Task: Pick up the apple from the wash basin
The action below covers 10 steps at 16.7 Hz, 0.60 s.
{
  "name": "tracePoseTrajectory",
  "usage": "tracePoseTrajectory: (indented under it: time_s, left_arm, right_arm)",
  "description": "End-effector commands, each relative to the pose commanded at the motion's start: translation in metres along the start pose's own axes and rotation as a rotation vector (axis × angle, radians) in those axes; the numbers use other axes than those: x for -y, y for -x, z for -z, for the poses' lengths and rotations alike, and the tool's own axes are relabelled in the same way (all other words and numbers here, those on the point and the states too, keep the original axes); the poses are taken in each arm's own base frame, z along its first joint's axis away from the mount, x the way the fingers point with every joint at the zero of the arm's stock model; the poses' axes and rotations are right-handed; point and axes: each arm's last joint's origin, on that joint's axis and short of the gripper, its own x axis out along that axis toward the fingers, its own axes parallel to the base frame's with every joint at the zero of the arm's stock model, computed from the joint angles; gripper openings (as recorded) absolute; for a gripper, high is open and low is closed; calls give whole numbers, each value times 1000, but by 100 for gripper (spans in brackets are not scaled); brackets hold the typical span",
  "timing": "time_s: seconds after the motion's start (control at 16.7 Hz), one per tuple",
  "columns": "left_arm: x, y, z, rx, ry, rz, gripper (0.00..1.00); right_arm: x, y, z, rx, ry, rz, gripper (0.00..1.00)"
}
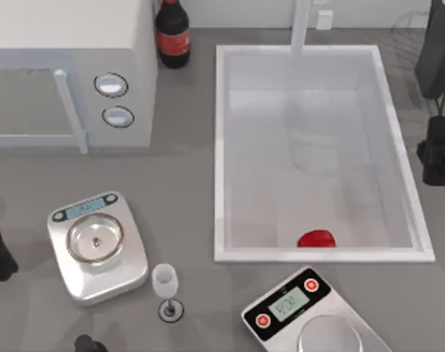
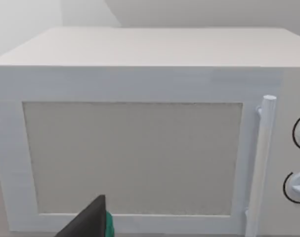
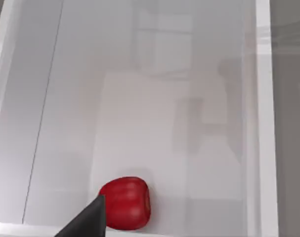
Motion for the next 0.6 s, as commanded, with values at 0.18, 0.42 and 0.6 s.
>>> tracePoseTrajectory:
  time_s: [0.18, 0.42, 0.6]
  left_arm:
    - [0, 0, 0, 0, 0, 0, 100]
    - [0, 0, 0, 0, 0, 0, 100]
    - [0, 0, 0, 0, 0, 0, 100]
  right_arm:
    - [-31, -47, -27, -245, -16, 35, 100]
    - [-71, -119, -35, -518, -17, 117, 100]
    - [-93, -160, -26, -654, -10, 177, 100]
